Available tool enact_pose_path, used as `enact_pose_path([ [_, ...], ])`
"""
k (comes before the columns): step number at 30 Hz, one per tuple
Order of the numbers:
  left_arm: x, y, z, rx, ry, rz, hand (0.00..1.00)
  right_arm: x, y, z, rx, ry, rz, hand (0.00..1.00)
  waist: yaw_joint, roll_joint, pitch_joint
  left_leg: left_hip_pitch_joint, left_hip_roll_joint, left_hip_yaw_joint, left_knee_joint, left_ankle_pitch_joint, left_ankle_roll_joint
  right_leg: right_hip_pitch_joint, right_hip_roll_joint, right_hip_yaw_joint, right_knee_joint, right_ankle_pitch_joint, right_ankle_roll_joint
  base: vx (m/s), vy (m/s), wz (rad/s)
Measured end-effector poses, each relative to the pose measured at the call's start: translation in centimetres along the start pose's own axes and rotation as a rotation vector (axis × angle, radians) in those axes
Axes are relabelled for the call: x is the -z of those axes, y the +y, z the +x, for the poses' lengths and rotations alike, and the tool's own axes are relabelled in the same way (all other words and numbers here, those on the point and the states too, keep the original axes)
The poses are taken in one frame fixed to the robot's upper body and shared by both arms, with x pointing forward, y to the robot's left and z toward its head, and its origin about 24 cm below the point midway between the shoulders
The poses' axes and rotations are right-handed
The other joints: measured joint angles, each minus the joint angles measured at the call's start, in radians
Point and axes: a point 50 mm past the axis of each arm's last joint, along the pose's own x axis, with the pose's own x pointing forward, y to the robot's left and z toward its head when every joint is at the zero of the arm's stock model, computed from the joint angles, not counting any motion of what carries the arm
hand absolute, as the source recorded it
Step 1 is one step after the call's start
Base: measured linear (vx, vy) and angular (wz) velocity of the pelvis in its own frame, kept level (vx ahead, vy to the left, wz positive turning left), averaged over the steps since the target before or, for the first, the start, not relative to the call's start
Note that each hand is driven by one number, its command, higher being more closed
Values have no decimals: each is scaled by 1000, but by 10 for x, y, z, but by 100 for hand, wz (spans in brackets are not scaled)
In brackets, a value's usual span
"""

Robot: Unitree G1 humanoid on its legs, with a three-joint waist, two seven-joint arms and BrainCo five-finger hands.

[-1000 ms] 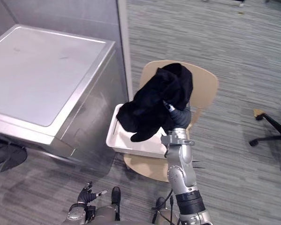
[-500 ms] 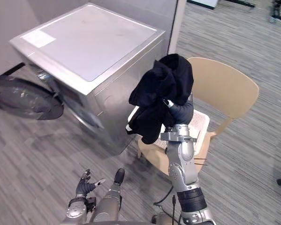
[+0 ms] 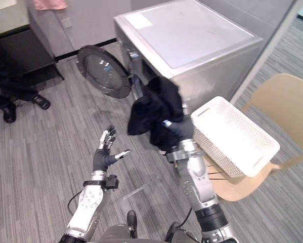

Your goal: Pick up the laundry basket with both hands and put the clothes into the washing machine.

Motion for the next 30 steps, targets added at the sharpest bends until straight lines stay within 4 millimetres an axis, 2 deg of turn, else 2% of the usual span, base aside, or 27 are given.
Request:
enact_pose_path([
  [2, -8, -13, 6, 76, -40, -3, 0, 18, 23, 1, -98, 79, 50, 100, 5, -4, -5, 16, -21, -20, -39, 26, 12, 18, -8, -16, -21, 15, 11, -30, 115, 31],
  [4, -11, -18, 10, 112, -60, 4, 0, 31, 36, 3, -160, 132, 95, 100, 21, -6, -32, 27, -36, -30, -92, 60, 22, 20, -6, -25, -44, 36, 19, -26, 97, 20],
  [7, -12, -17, 11, 119, -67, 22, 0, 33, 38, 4, -180, 148, 108, 100, 19, -9, -45, 37, -42, -40, -119, 81, 23, 28, -4, -33, -63, 51, 20, -13, 48, 10],
  [8, -11, -15, 11, 128, -61, 39, 100, 37, 37, 3, -185, 168, 115, 100, 19, -11, -54, 37, -42, -42, -119, 82, 24, 30, -3, -33, -67, 55, 20, 0, 0, 0],
  [12, -10, -16, 9, 165, -64, 95, 100, 40, 33, -2, -204, 209, 81, 100, 20, -13, -65, 31, -40, -47, -119, 89, 26, 30, 2, -33, -71, 62, 19, -16, 2, 2],
  [13, -9, -15, 8, 166, -61, 107, 100, 42, 32, -5, -214, 221, 72, 0, 19, -13, -65, 31, -38, -48, -119, 91, 24, 28, 5, -28, -68, 62, 19, -42, 1, 1],
  [17, -5, -12, 7, 175, -45, 145, 100, 47, 30, -15, -256, 267, 52, 0, 20, -16, -67, 24, -28, -52, -120, 98, 14, 9, 20, 84, -48, 50, 15, -43, -3, 3],
  [24, 9, -11, 0, 214, 18, 191, 100, 56, 24, -35, -227, 330, 53, 0, 19, -24, -72, 26, 0, -61, -128, 103, 6, 9, 41, 101, -29, 32, -5, -49, -44, -2],
  [27, 18, -14, -4, 223, 64, 187, 100, 59, 16, -46, -185, 349, -21, 0, 20, -37, -80, 14, 12, -74, -129, 114, -9, -20, 48, 105, 5, 13, -15, 15, -70, 6],
  [30, 27, -19, -13, 207, 121, 143, 100, 61, 12, -57, -120, 357, -95, 0, 19, -39, -82, 15, 10, -85, -130, 123, -13, -23, 53, 121, 24, -1, -21, 35, -46, 11],
])
